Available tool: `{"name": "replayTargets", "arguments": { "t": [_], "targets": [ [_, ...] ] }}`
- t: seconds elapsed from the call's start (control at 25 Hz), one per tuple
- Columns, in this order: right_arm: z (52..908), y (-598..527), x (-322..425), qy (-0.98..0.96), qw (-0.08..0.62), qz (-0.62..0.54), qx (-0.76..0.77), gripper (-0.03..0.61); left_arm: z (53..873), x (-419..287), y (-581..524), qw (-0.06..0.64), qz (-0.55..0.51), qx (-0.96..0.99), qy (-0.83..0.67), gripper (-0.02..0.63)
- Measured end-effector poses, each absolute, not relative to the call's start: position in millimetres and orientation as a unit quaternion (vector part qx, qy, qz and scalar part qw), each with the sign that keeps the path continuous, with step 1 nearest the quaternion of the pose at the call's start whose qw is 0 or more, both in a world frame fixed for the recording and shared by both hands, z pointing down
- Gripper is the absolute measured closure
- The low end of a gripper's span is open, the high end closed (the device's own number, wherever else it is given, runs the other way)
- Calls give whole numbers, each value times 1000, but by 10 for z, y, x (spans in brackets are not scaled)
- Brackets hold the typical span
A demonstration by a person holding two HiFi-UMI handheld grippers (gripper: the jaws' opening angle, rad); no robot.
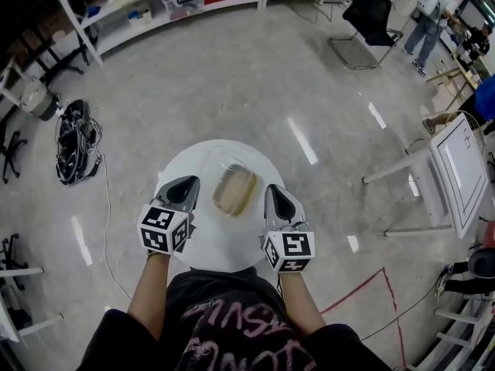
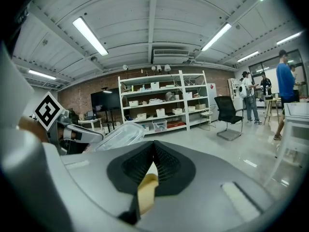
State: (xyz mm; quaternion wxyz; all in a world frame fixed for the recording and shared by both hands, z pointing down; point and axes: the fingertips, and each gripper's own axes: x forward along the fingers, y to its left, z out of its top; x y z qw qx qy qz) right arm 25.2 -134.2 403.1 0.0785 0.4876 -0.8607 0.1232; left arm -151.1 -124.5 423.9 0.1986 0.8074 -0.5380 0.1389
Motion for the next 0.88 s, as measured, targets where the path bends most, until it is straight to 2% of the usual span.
{"name": "replayTargets", "arguments": {
  "t": [0.88],
  "targets": [
    [3734,-1150,340,-872,62,84,478,569,3815,-1451,-1038,145,103,806,-564,598]
  ]
}}
